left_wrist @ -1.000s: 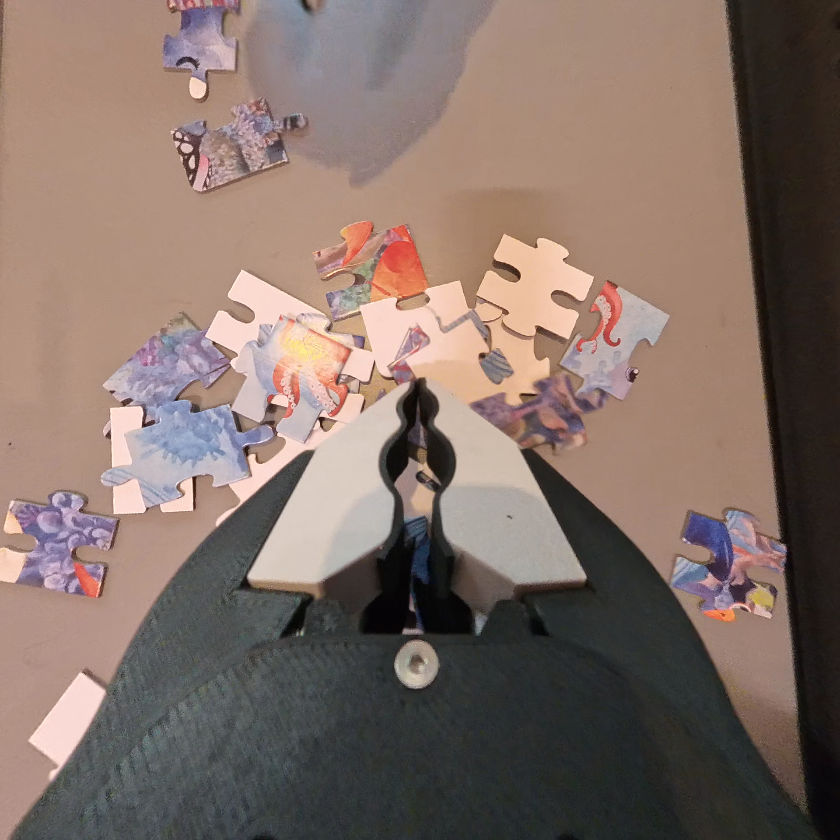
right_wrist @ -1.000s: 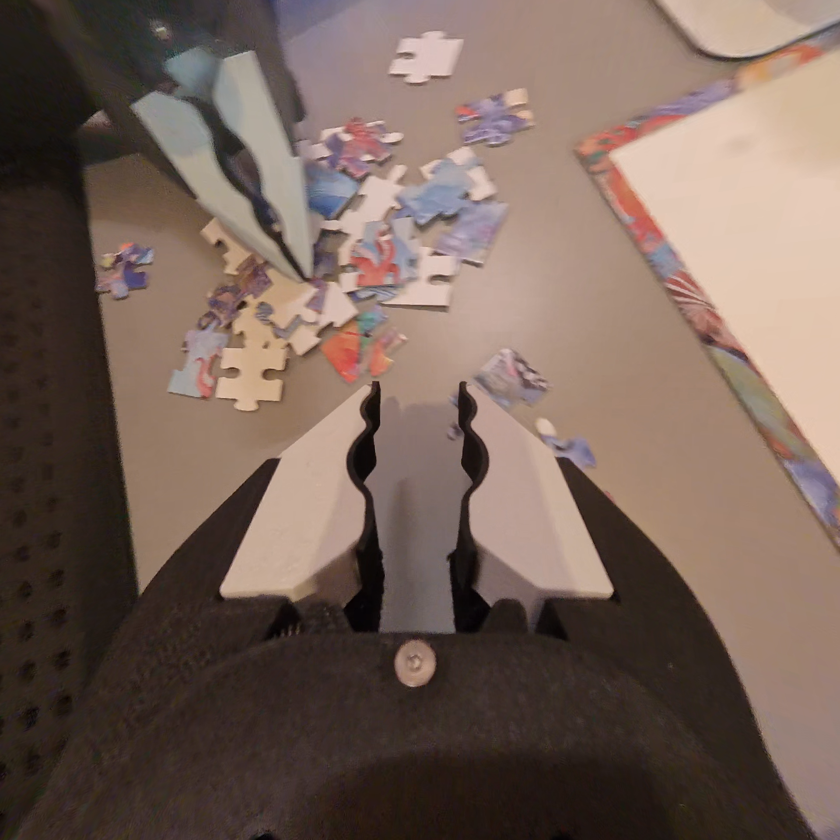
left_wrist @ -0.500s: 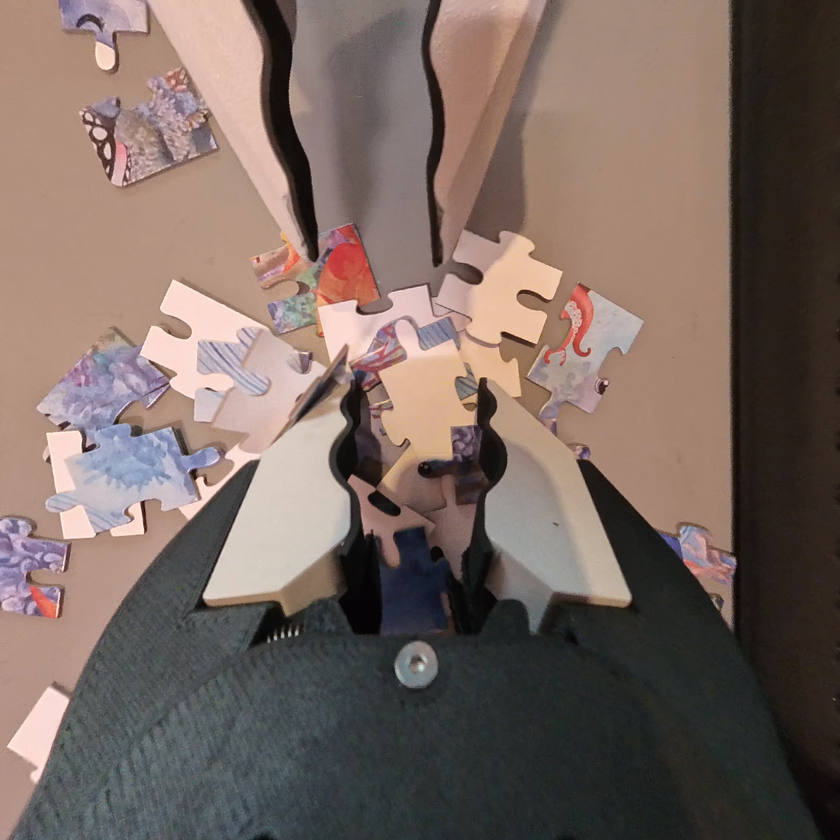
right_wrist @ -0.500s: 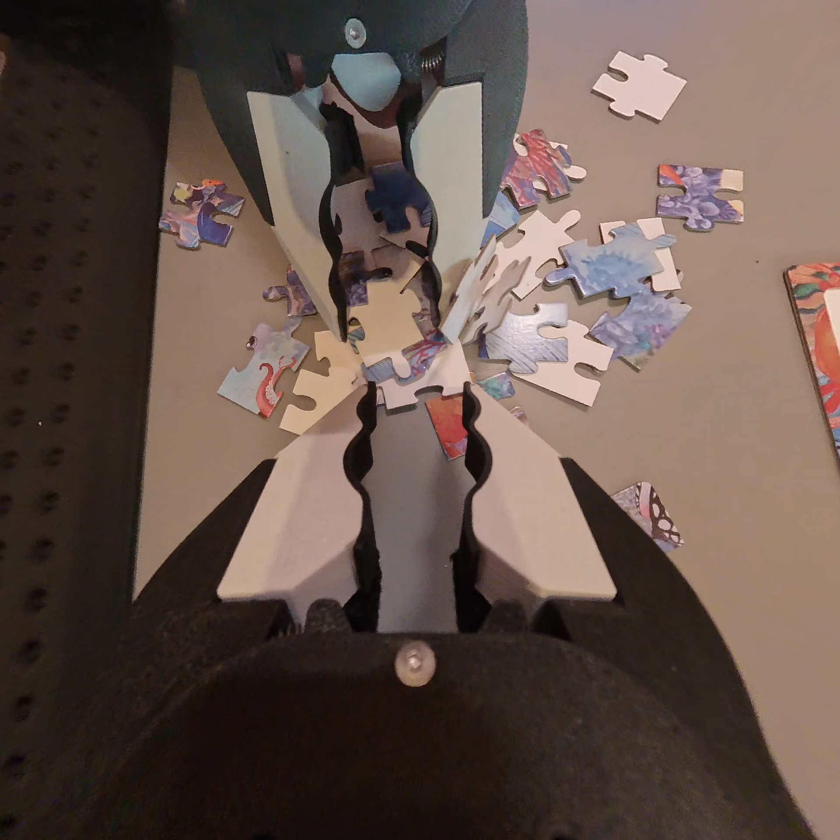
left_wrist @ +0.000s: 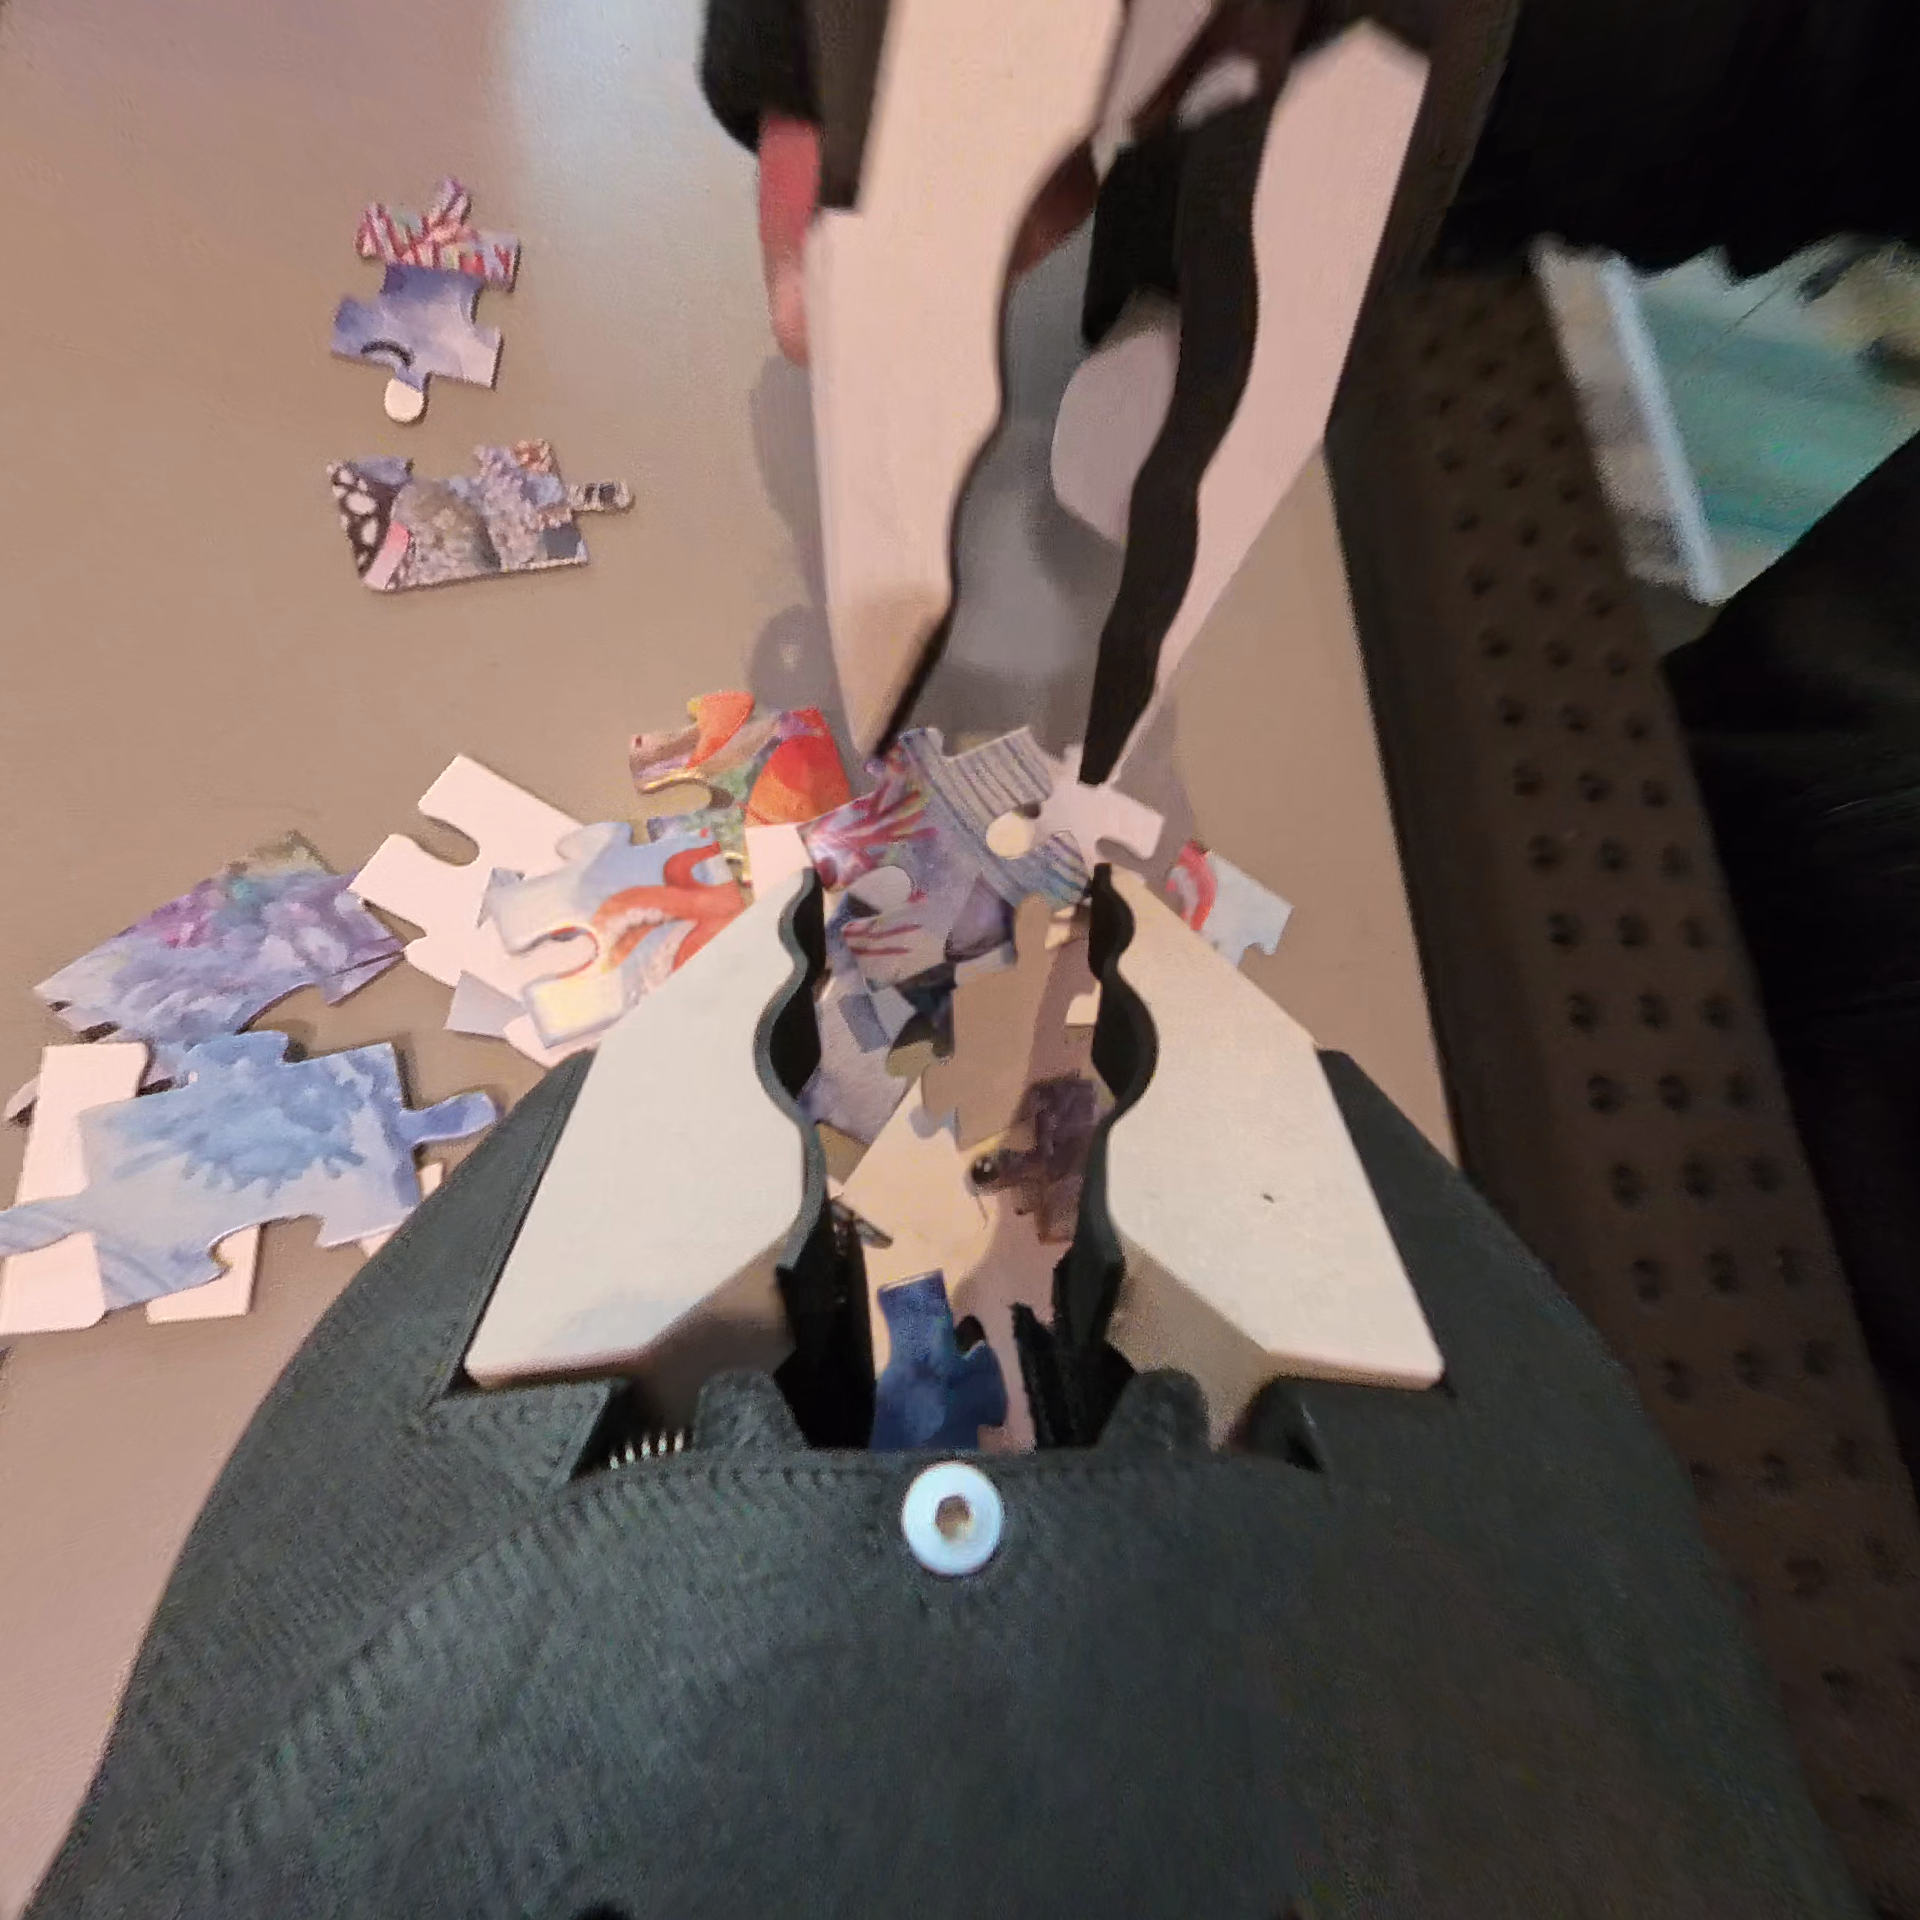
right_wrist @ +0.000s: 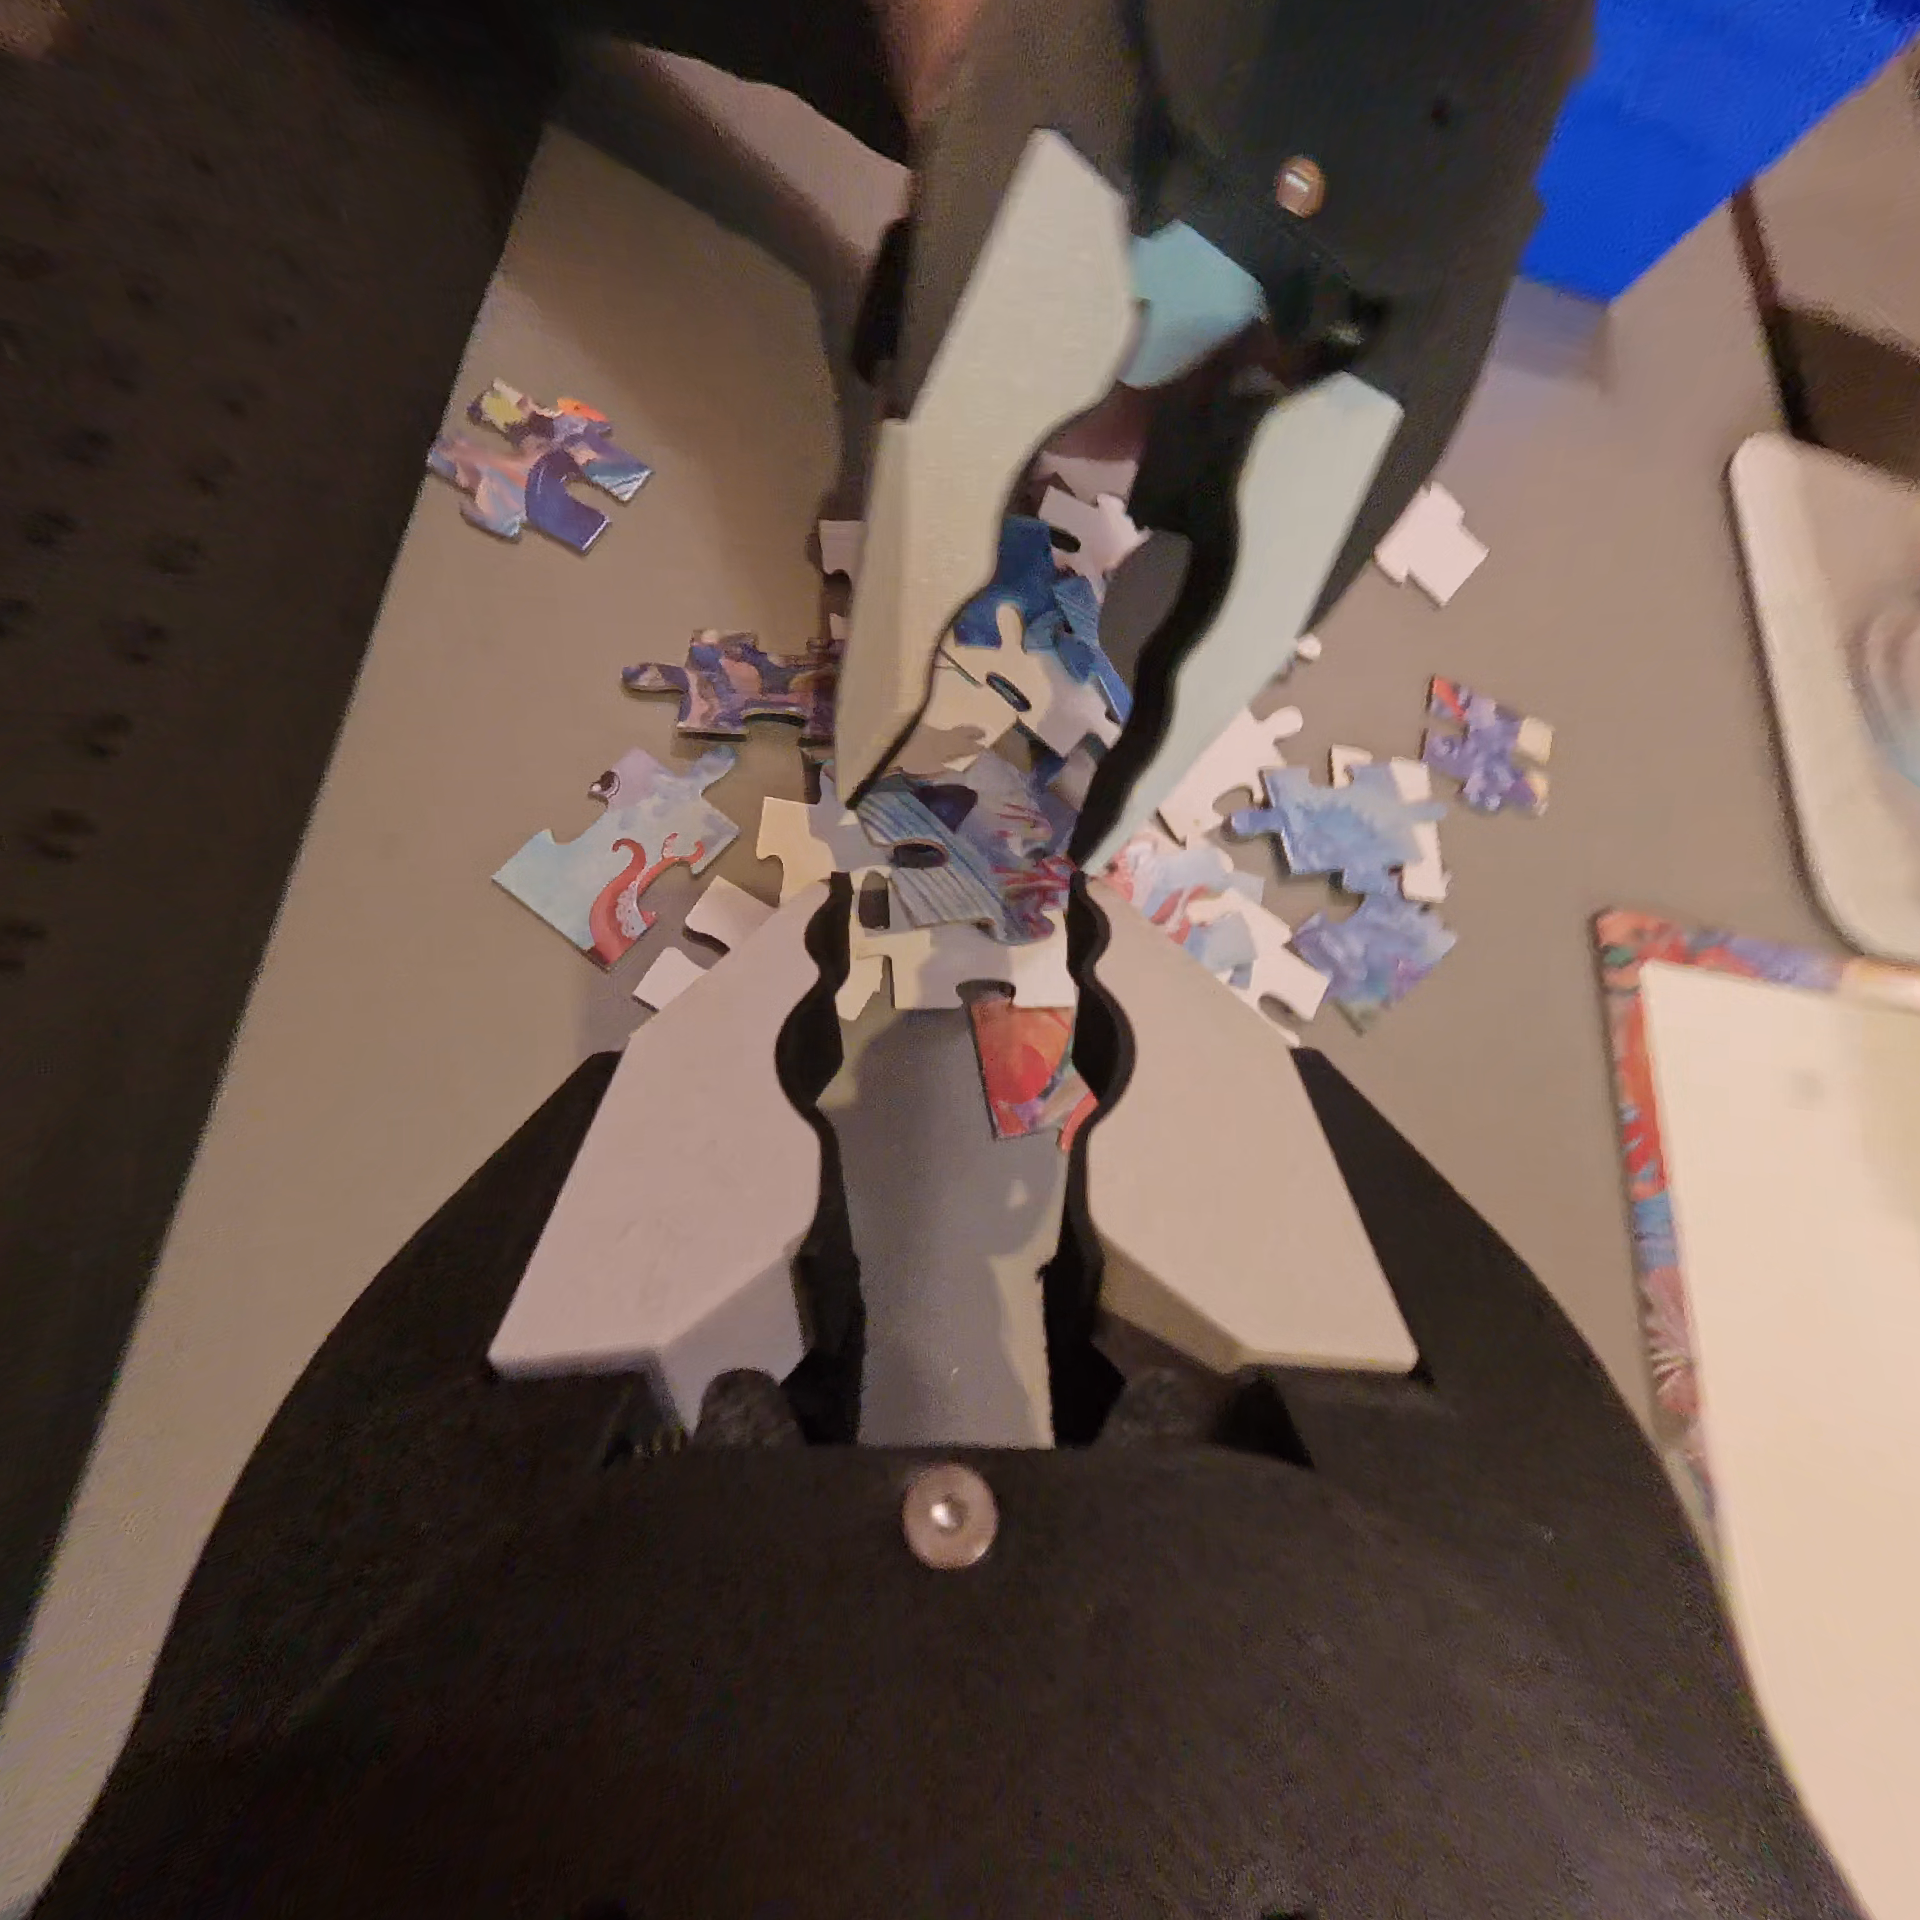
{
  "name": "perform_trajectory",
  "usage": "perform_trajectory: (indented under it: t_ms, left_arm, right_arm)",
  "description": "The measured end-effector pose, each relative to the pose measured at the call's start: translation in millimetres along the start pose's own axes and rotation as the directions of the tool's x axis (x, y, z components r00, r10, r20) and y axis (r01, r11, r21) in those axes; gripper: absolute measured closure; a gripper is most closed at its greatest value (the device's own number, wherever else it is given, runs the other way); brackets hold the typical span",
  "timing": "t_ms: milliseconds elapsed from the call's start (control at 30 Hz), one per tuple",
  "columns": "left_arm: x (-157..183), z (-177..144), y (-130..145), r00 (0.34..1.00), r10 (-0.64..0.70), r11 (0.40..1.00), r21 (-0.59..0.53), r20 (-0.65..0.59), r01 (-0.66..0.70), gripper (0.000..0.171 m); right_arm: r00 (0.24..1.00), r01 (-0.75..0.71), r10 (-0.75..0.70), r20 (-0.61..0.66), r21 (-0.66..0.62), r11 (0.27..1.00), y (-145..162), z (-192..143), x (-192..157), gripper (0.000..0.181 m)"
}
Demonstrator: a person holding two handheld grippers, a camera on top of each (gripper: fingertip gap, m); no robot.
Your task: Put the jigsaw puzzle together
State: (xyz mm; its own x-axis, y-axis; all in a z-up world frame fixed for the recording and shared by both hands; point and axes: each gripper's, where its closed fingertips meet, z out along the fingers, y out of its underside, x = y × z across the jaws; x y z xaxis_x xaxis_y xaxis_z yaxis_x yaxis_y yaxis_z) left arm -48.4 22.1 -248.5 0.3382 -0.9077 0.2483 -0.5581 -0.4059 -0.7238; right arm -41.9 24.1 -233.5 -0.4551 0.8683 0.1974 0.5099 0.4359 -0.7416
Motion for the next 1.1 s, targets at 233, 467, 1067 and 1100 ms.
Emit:
perform_trajectory:
  t_ms: [233,467,1067,1100]
  left_arm:
    - [10.8,-4.7,-12.6,0.981,-0.088,0.987,0.116,-0.172,0.109,0.121]
    - [1.2,-15.7,-18.8,0.994,-0.085,0.988,0.123,-0.074,0.093,0.104]
    - [6.9,0.8,46.9,0.969,0.140,0.968,-0.234,0.203,-0.090,0.108]
    - [7.2,2.9,46.9,0.968,0.143,0.968,-0.234,0.204,-0.094,0.110]
  right_arm:
    - [0.955,0.258,-0.268,-0.123,-0.092,0.962,-4.6,7.0,-2.6,0.167]
    - [0.953,0.220,-0.239,-0.187,-0.119,0.968,3.0,-20.9,15.7,0.181]
    - [0.990,-0.068,0.023,-0.137,-0.327,0.943,107.7,-68.5,2.3,0.129]
    - [0.988,-0.076,0.030,-0.152,-0.306,0.949,103.1,-73.4,5.0,0.130]
